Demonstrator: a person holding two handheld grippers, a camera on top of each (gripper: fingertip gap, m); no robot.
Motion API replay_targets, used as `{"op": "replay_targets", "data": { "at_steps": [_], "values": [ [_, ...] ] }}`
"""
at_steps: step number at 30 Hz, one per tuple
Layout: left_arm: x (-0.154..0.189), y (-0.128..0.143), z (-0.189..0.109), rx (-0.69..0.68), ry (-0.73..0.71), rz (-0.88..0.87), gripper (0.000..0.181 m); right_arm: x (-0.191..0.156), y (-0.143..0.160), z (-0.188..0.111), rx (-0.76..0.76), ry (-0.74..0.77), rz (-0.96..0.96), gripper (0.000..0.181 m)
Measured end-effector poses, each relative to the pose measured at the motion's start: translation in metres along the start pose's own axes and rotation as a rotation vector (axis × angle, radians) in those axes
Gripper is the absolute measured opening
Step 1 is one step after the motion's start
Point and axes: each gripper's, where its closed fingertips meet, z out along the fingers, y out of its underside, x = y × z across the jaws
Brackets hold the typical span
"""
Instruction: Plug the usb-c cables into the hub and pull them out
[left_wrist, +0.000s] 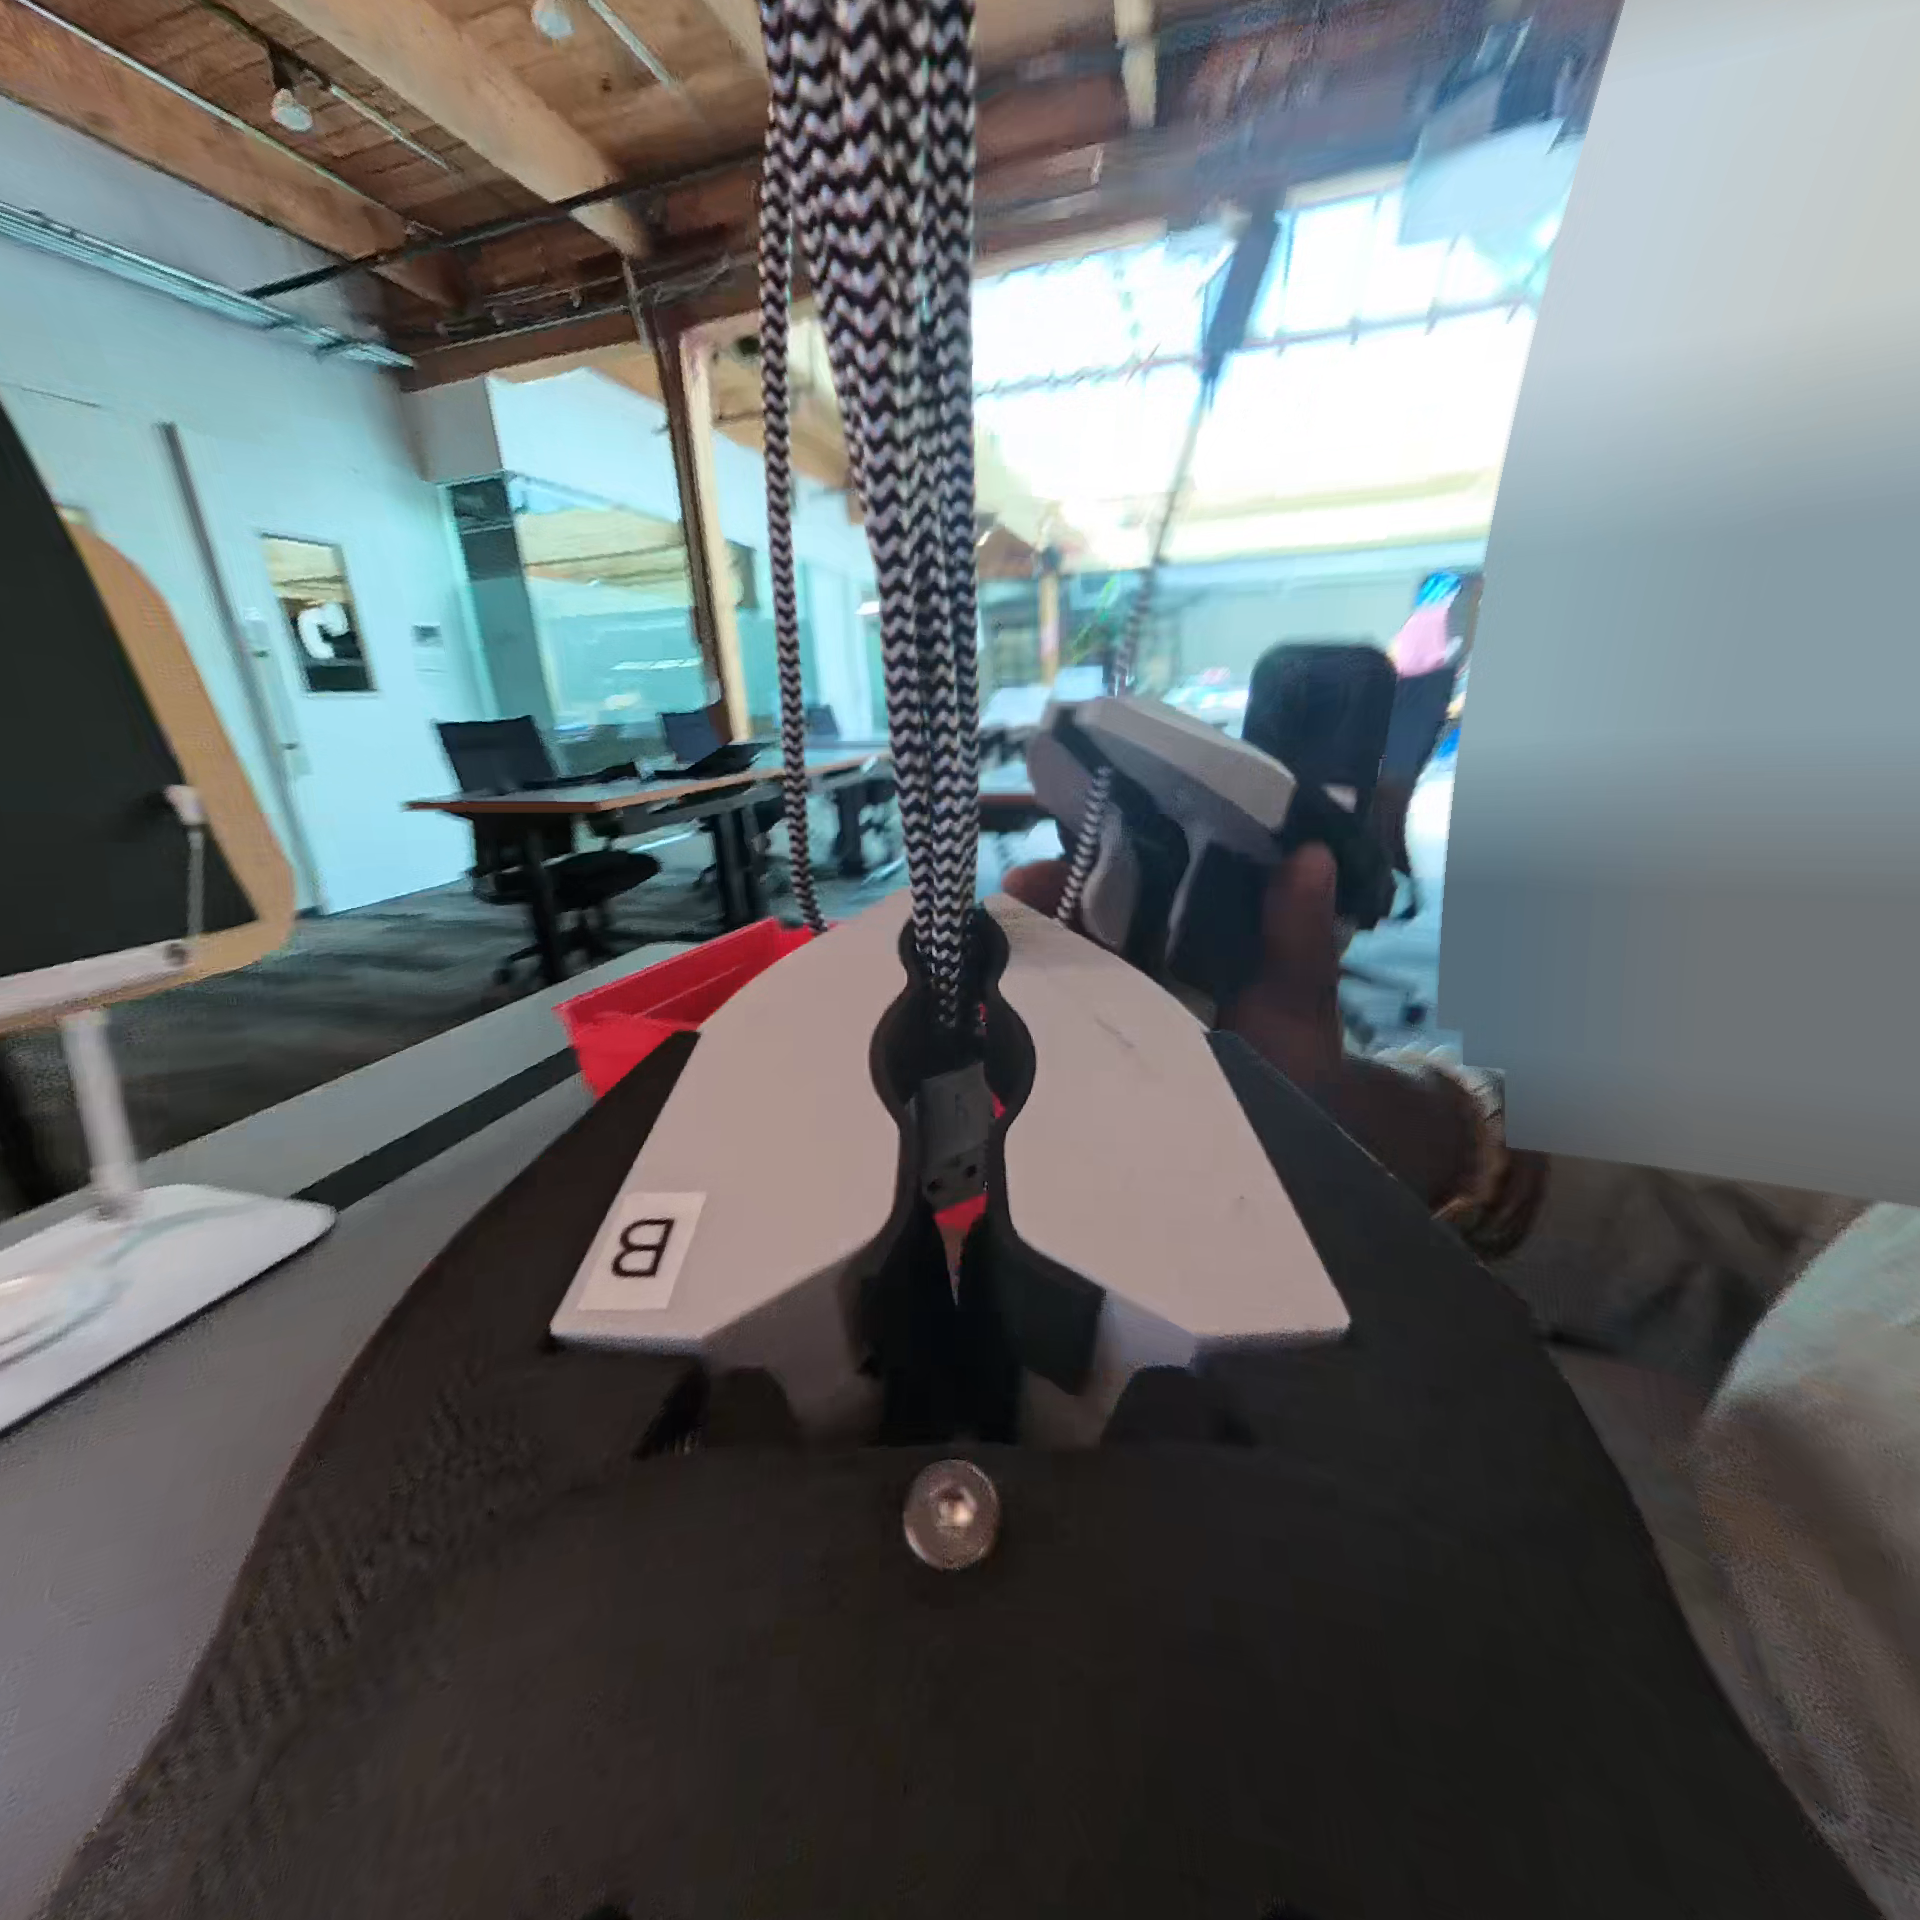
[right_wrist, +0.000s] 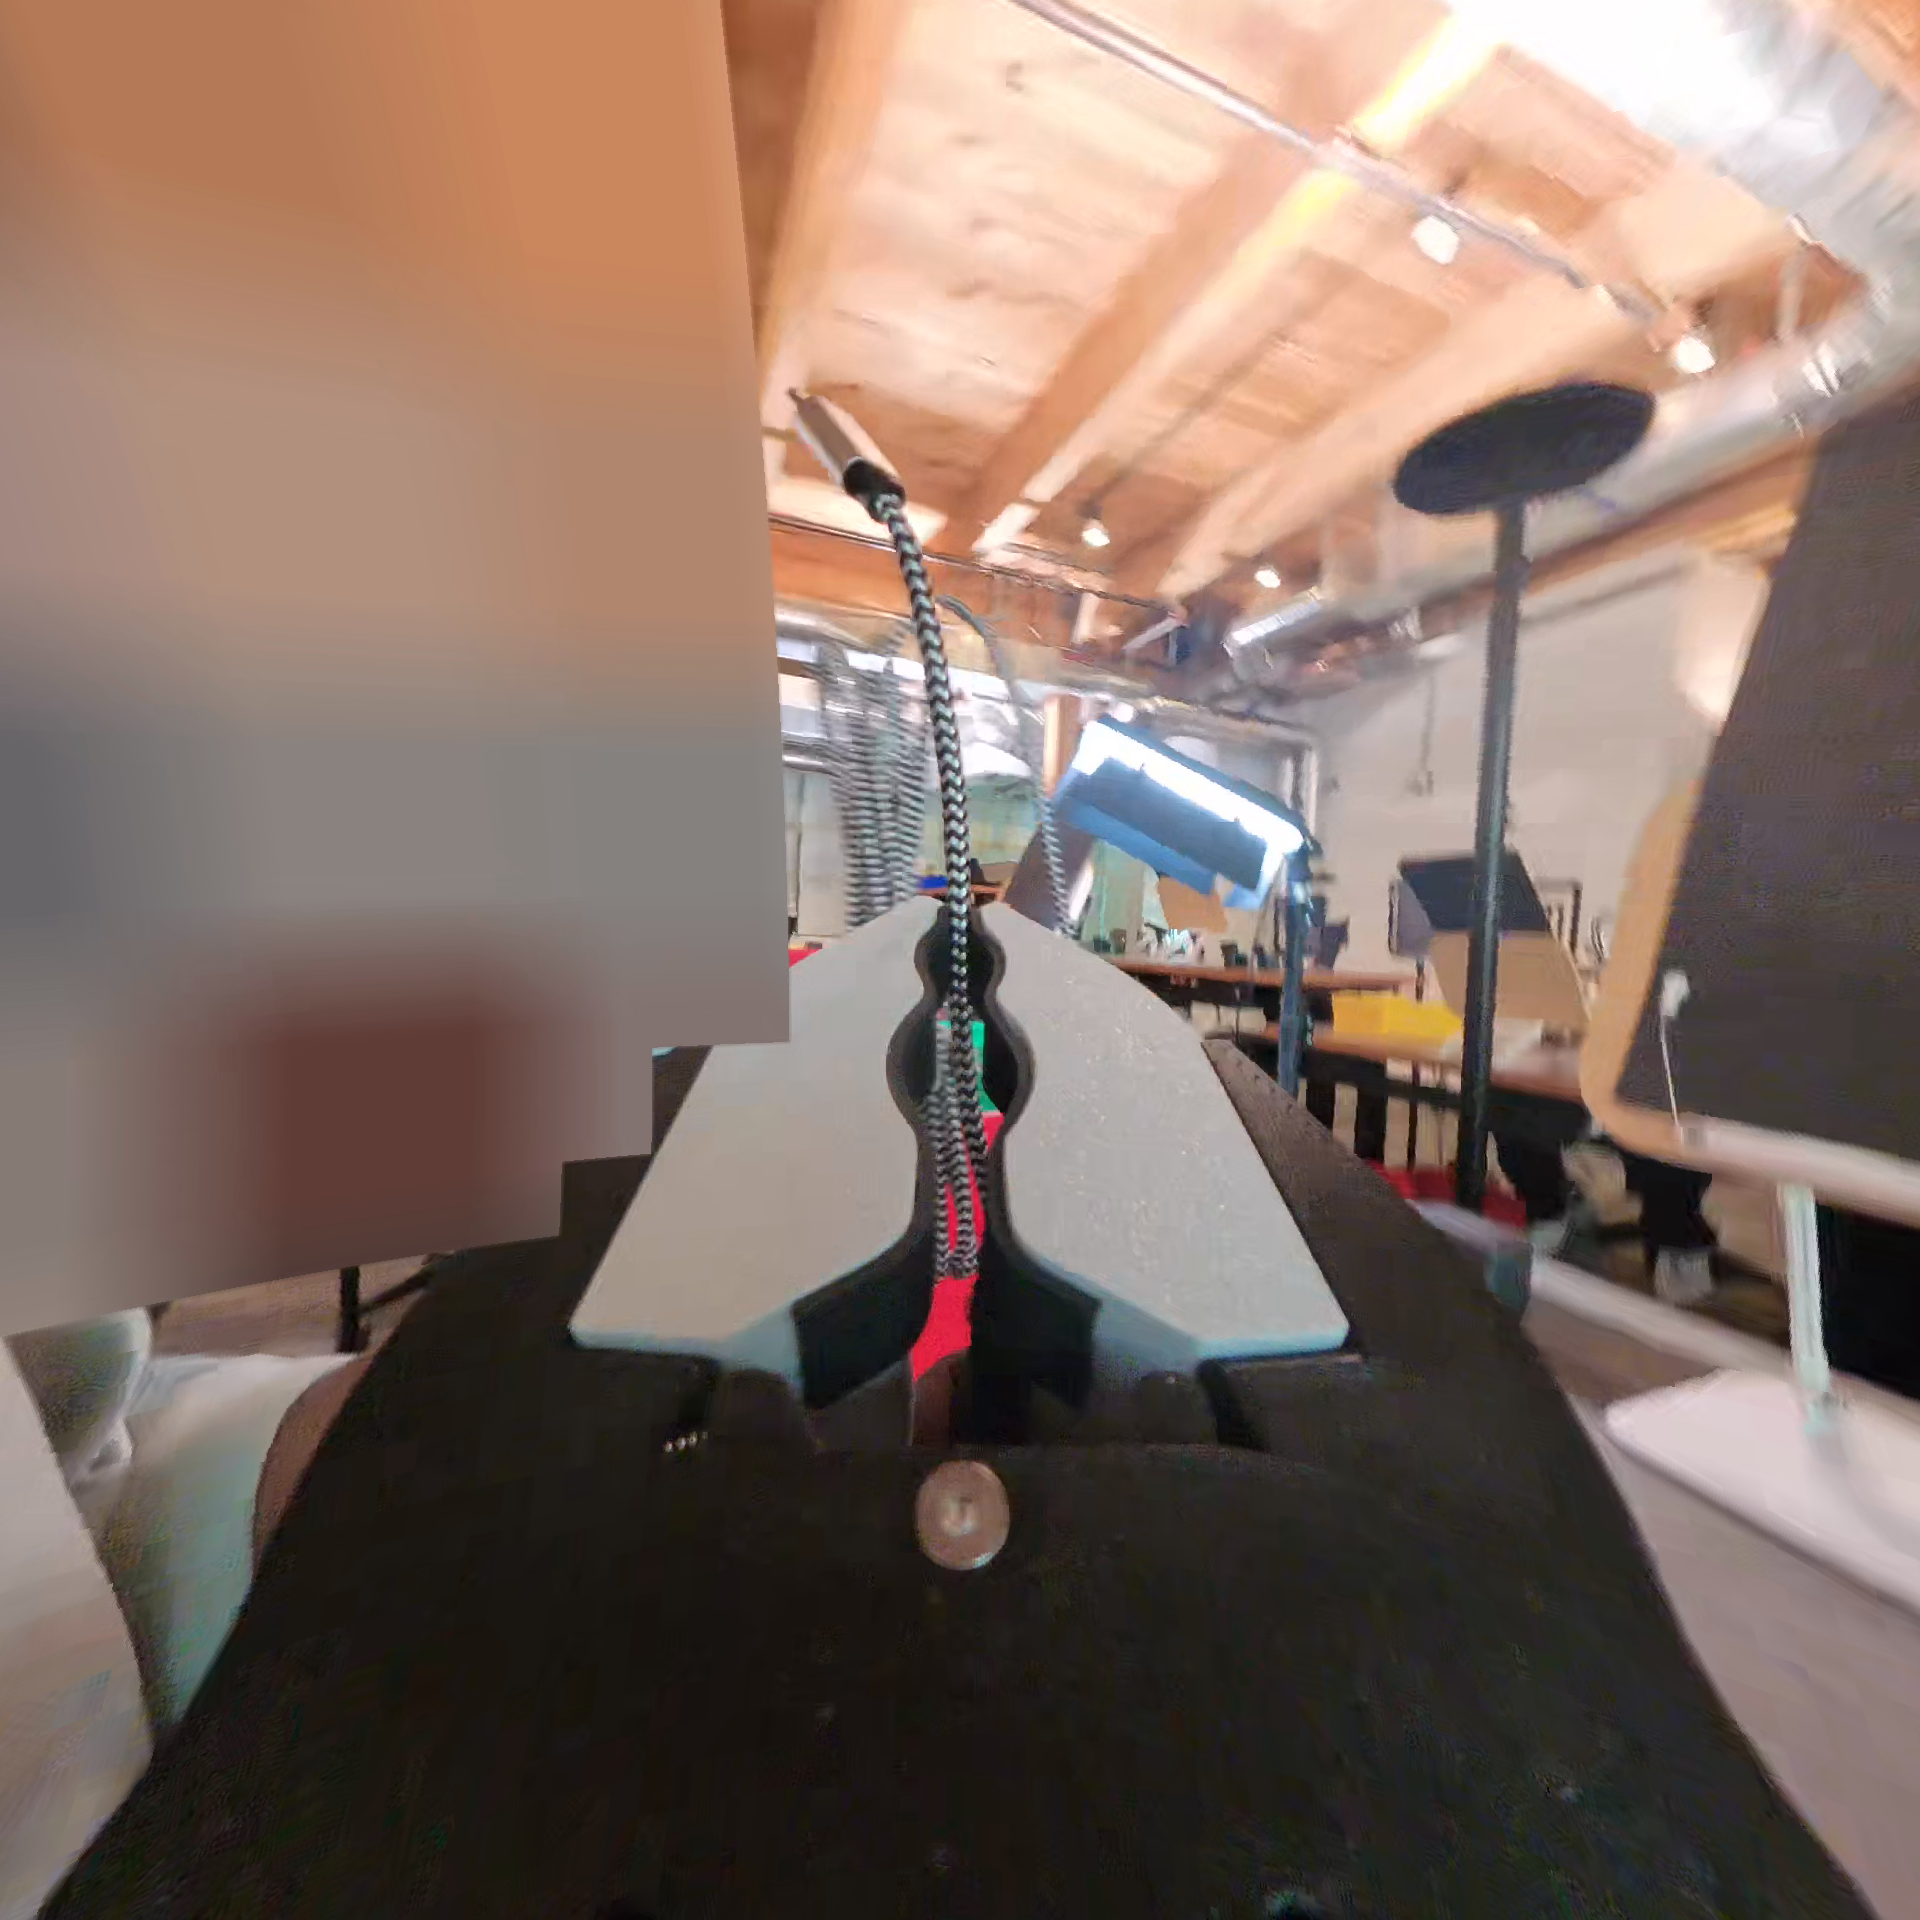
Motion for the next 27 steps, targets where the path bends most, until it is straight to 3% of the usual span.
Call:
{"op": "replay_targets", "data": {
  "at_steps": [2,4,8,10,13,17,21,24,27],
  "values": [
    [0.004,0.013,0.006,-0.109,-0.031,0.078,0.003,0.013,0.015,-0.002,-0.072,0.064,0.055,0.005],
    [0.011,0.024,0.009,-0.203,-0.020,0.139,0.004,0.013,0.033,-0.002,-0.167,0.054,0.080,0.026],
    [0.009,0.036,0.009,-0.326,-0.066,0.229,0.002,0.011,0.037,-0.002,-0.203,0.013,0.140,0.037],
    [0.004,0.042,0.008,-0.386,-0.125,0.260,0.002,0.012,0.042,-0.002,-0.258,0.020,0.083,0.032],
    [0.007,0.042,0.010,-0.370,-0.102,0.239,0.002,0.005,0.041,-0.002,-0.265,-0.039,0.092,0.026],
    [0.006,0.040,0.006,-0.303,-0.047,0.067,0.002,-0.010,0.041,-0.010,-0.279,-0.208,0.161,0.036],
    [0.003,0.063,0.008,-0.476,-0.123,0.219,0.002,-0.017,0.063,-0.004,-0.426,-0.202,0.085,0.047],
    [-0.001,0.075,0.013,-0.587,-0.235,0.371,0.004,-0.013,0.073,0.006,-0.469,-0.113,-0.039,0.026],
    [0.003,0.075,0.017,-0.565,-0.222,0.382,0.005,-0.007,0.068,0.004,-0.447,-0.074,-0.060,0.012]
  ]
}}
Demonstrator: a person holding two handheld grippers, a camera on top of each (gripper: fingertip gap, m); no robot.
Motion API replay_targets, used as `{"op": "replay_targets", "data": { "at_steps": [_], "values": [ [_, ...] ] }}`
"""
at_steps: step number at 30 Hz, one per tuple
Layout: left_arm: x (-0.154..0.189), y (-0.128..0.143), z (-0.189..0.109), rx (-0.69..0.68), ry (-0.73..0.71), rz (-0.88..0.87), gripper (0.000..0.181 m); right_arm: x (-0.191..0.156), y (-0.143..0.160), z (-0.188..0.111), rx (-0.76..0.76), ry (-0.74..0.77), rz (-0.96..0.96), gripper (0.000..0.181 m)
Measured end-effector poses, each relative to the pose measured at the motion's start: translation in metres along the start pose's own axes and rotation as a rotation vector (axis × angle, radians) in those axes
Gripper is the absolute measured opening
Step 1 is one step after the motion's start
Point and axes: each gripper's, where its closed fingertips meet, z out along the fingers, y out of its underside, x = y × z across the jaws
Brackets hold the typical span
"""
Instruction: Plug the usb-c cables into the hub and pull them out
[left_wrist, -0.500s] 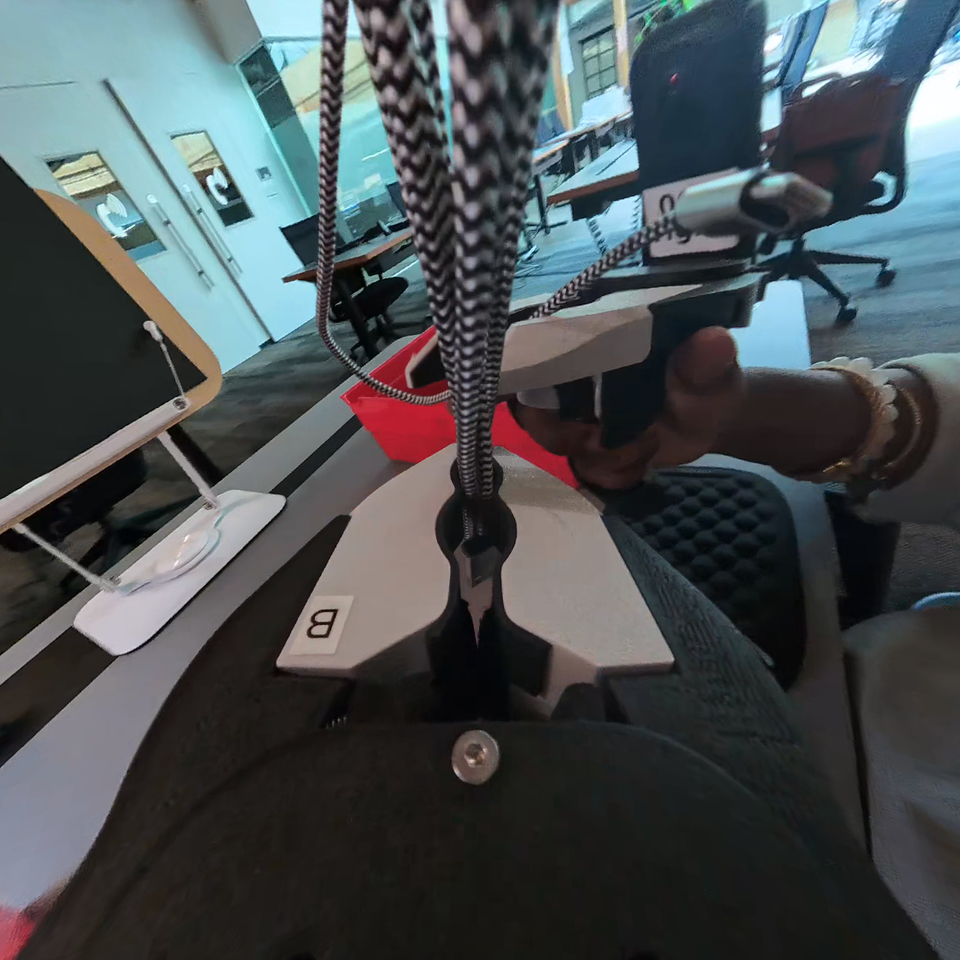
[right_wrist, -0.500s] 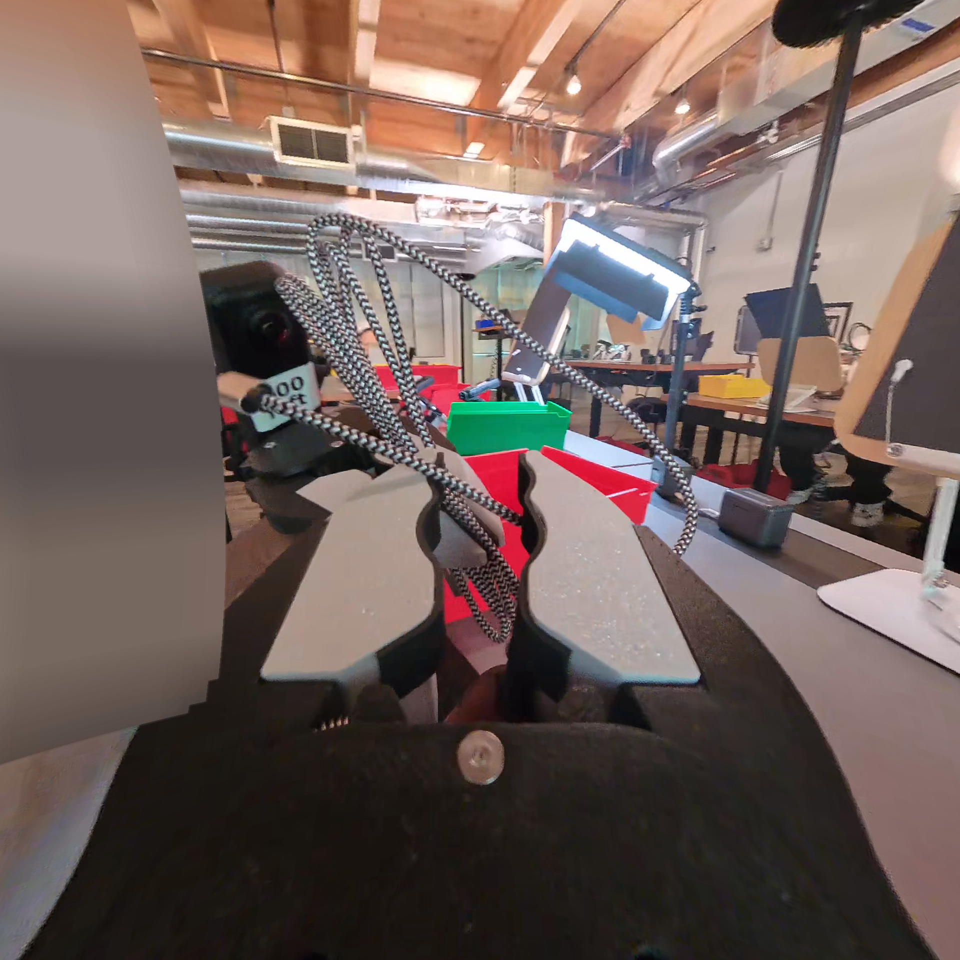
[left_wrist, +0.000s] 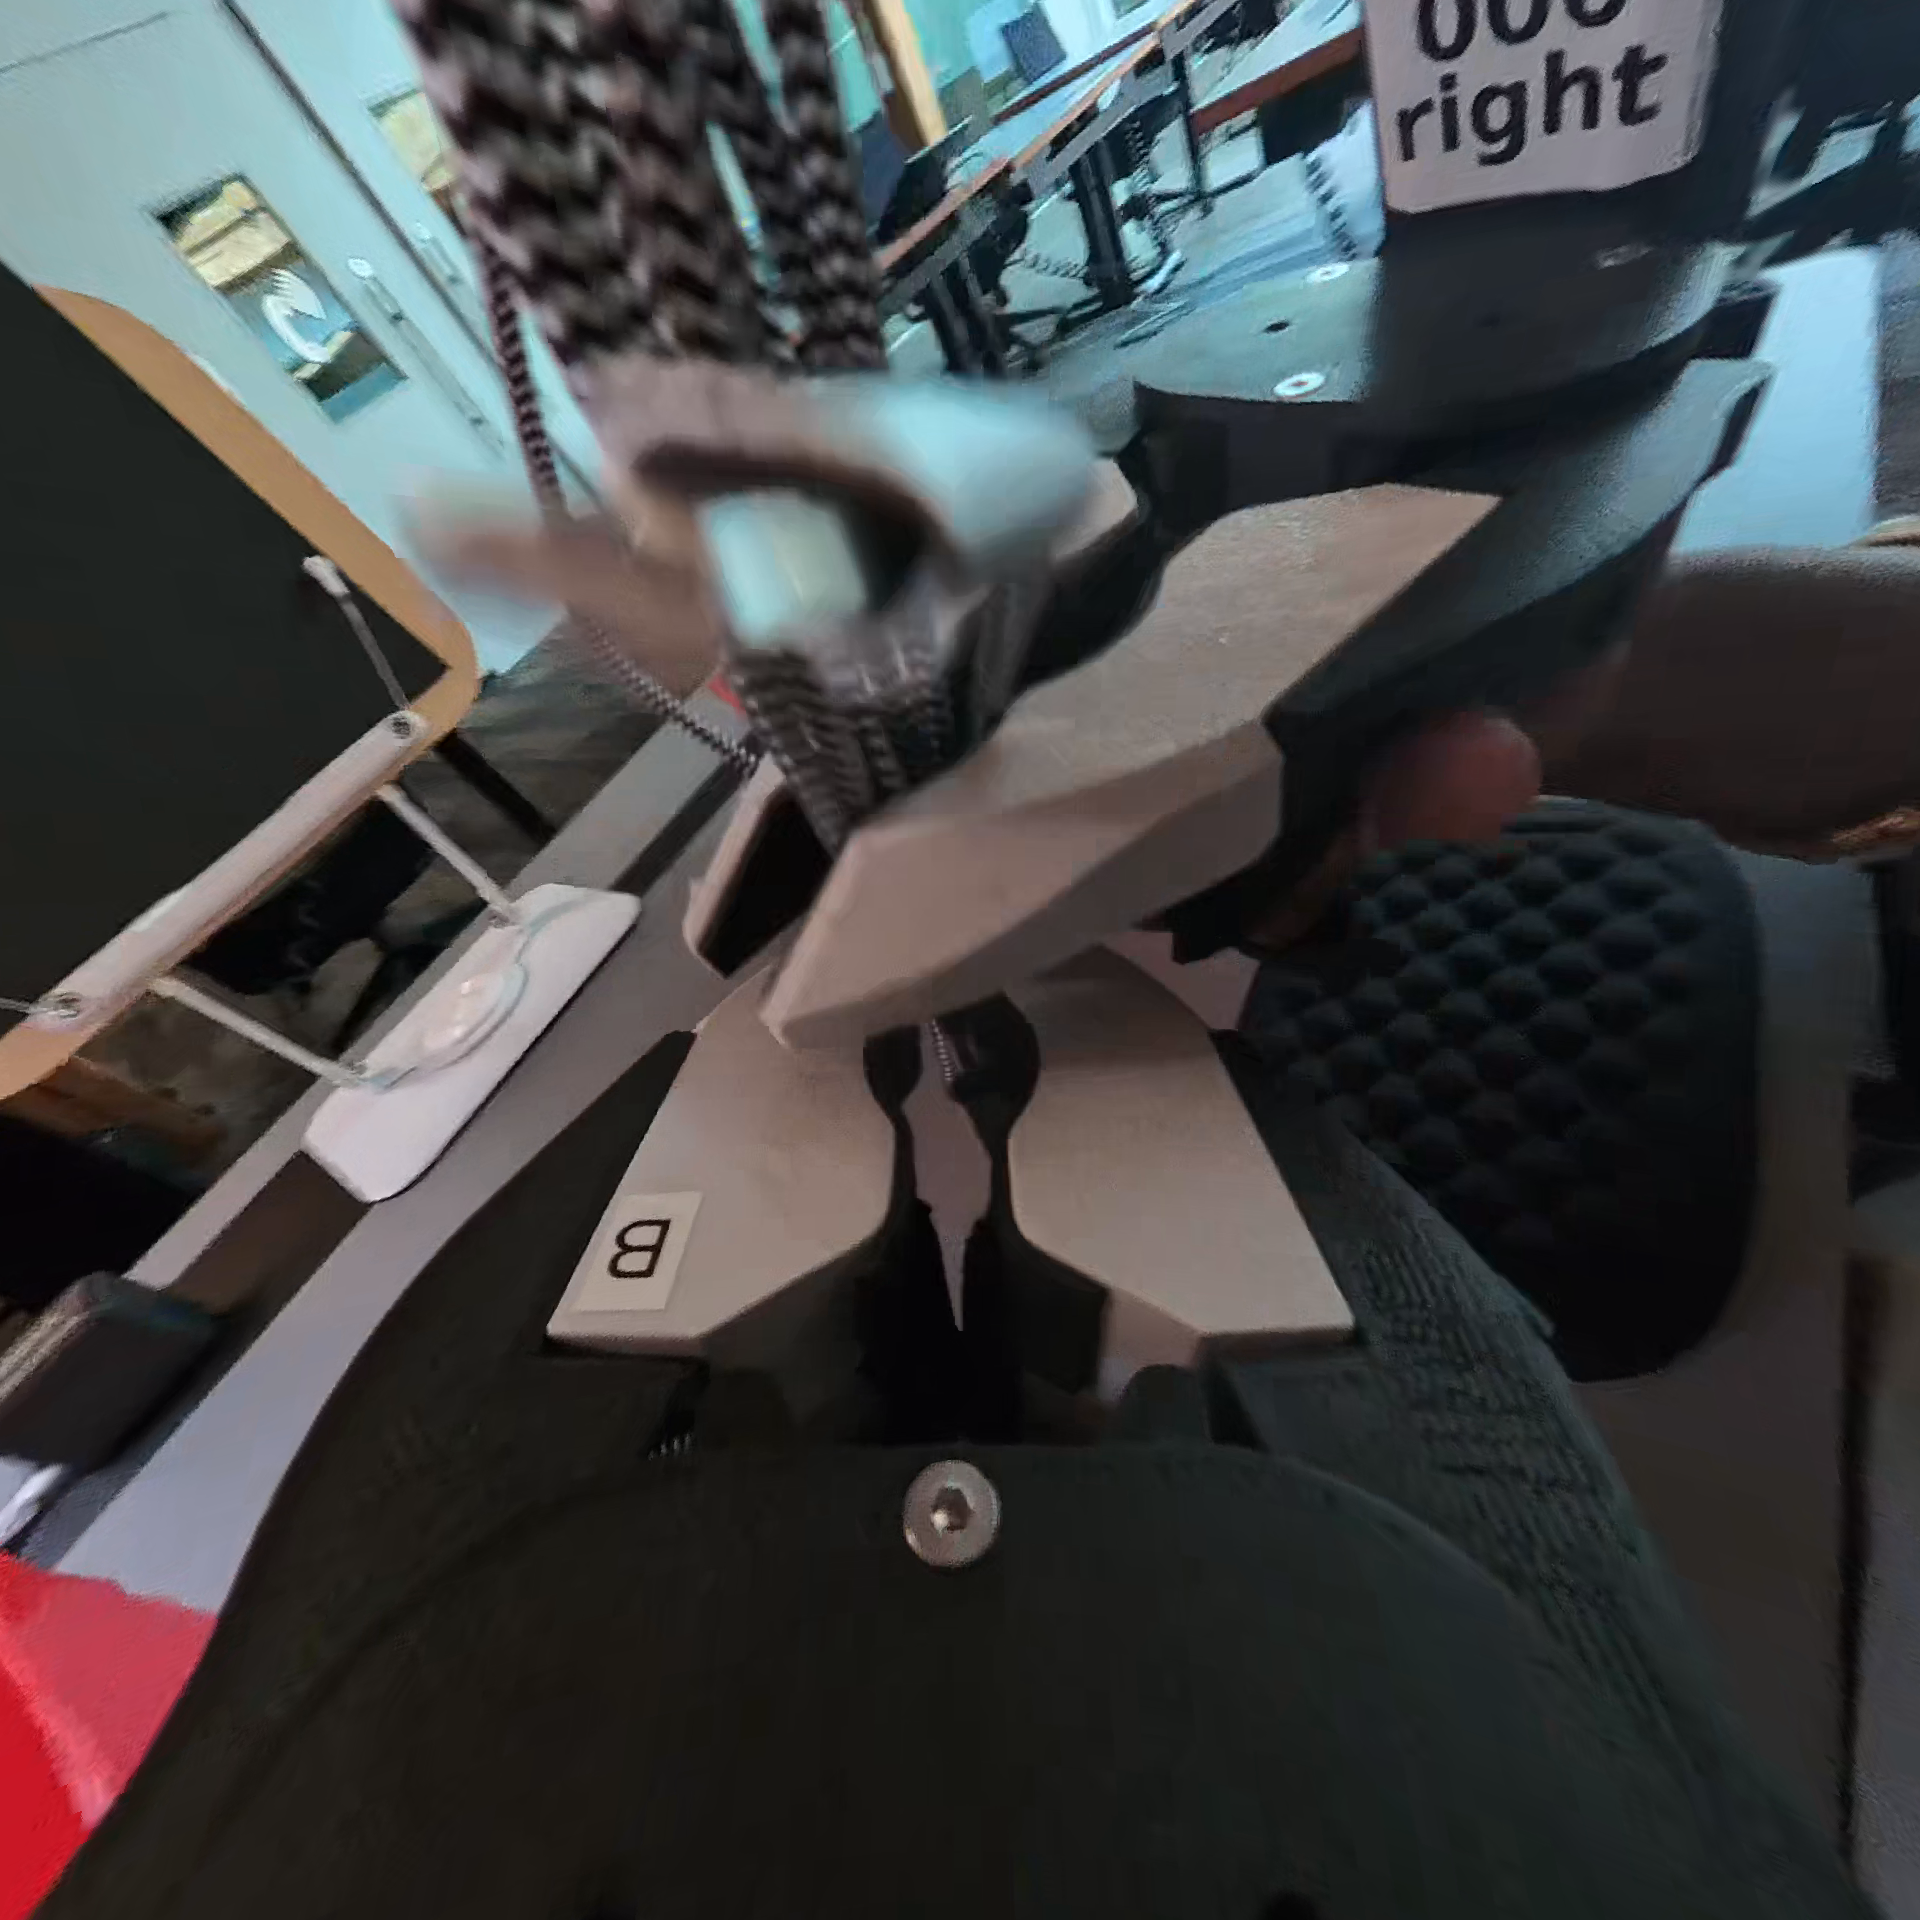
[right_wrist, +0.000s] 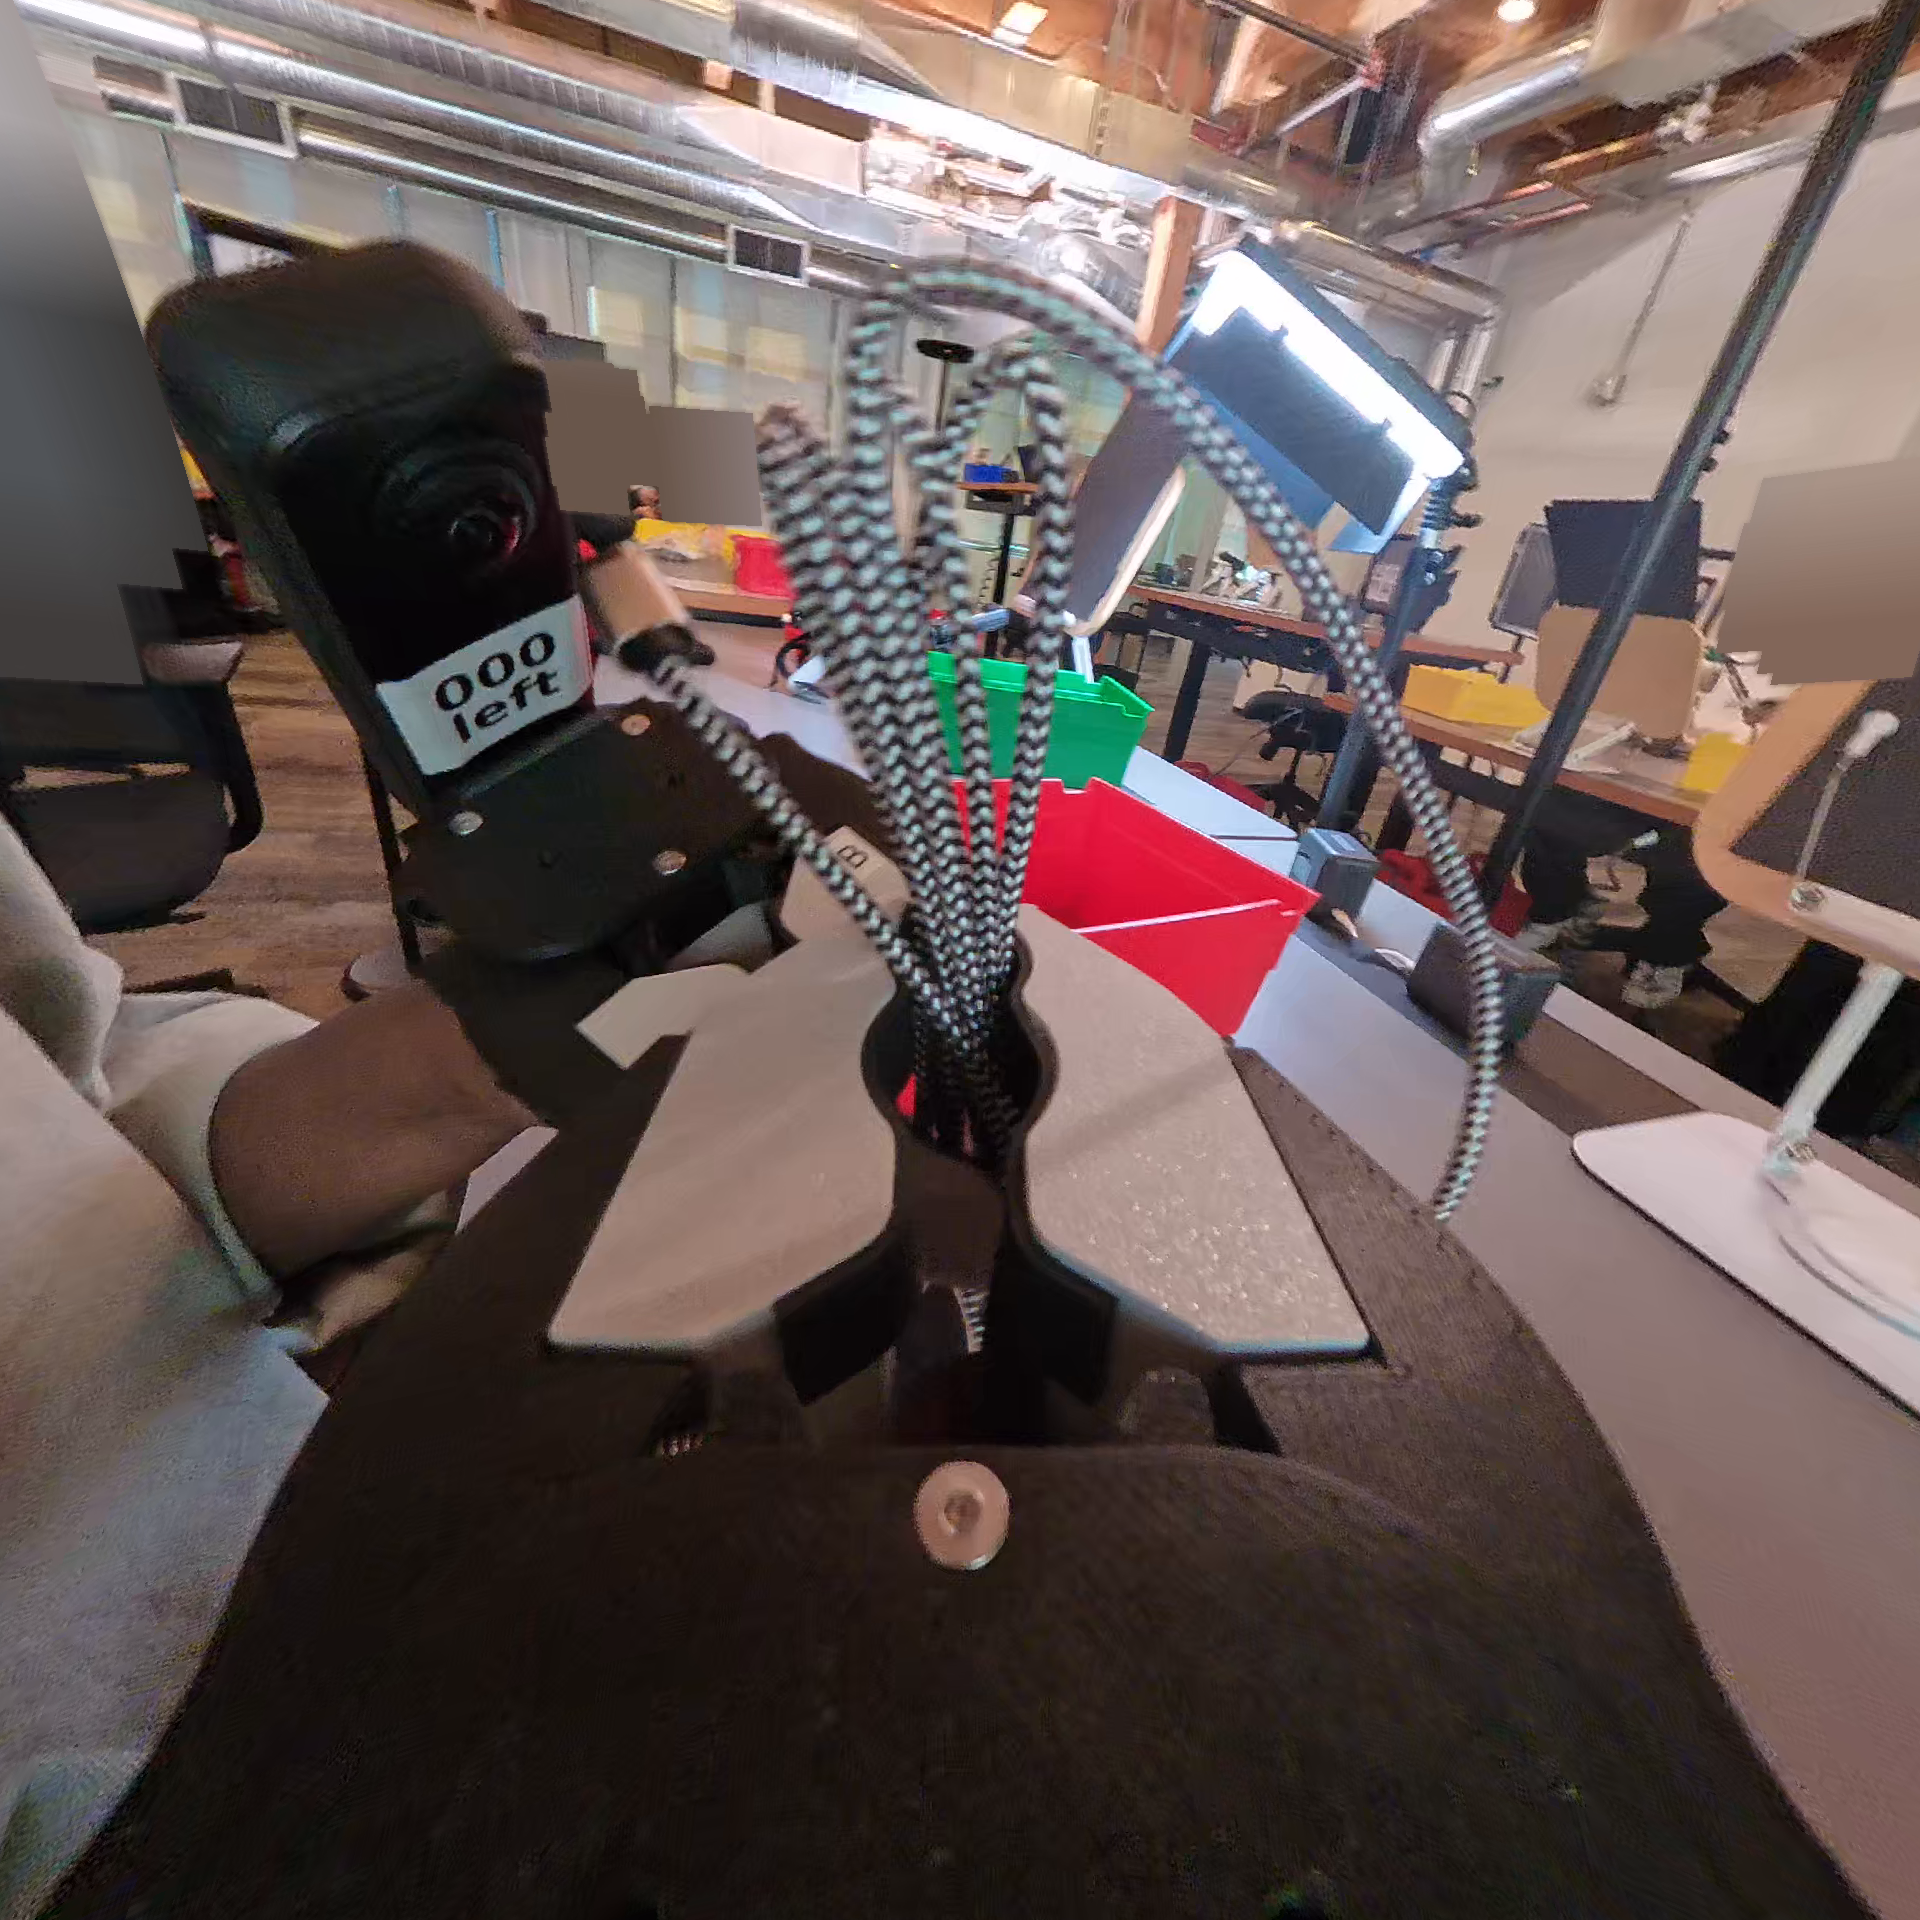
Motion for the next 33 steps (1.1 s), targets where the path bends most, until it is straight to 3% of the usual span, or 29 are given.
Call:
{"op": "replay_targets", "data": {
  "at_steps": [2,7,12,14,17,20,24,29,33],
  "values": [
    [0.007,0.000,-0.001,0.040,0.067,-0.050,0.019,0.007,-0.003,-0.007,0.016,0.035,0.032,0.005],
    [0.005,-0.012,-0.027,0.183,0.064,-0.050,0.032,0.006,-0.011,-0.037,0.046,-0.025,0.153,0.003],
    [-0.024,-0.028,-0.074,0.407,-0.051,-0.131,0.025,0.064,-0.048,-0.111,0.159,0.157,0.257,0.002],
    [-0.035,-0.019,-0.087,0.399,-0.064,-0.195,0.025,0.092,-0.036,-0.142,-0.048,0.302,0.173,0.003],
    [-0.051,-0.008,-0.099,0.368,-0.103,-0.222,0.026,0.136,0.004,-0.194,-0.488,0.517,-0.004,0.003],
    [-0.062,-0.010,-0.113,0.398,-0.150,-0.233,0.025,0.153,0.047,-0.226,-0.851,0.488,-0.023,0.003],
    [-0.069,-0.013,-0.125,0.395,-0.196,-0.206,0.024,0.154,0.105,-0.245,-1.253,0.299,0.045,0.003],
    [-0.080,-0.011,-0.140,0.380,-0.269,-0.166,0.023,0.140,0.145,-0.254,-1.498,0.069,0.191,0.007],
    [-0.088,-0.008,-0.151,0.386,-0.300,-0.171,0.023,0.152,0.156,-0.262,-1.588,0.106,0.164,0.030]
  ]
}}
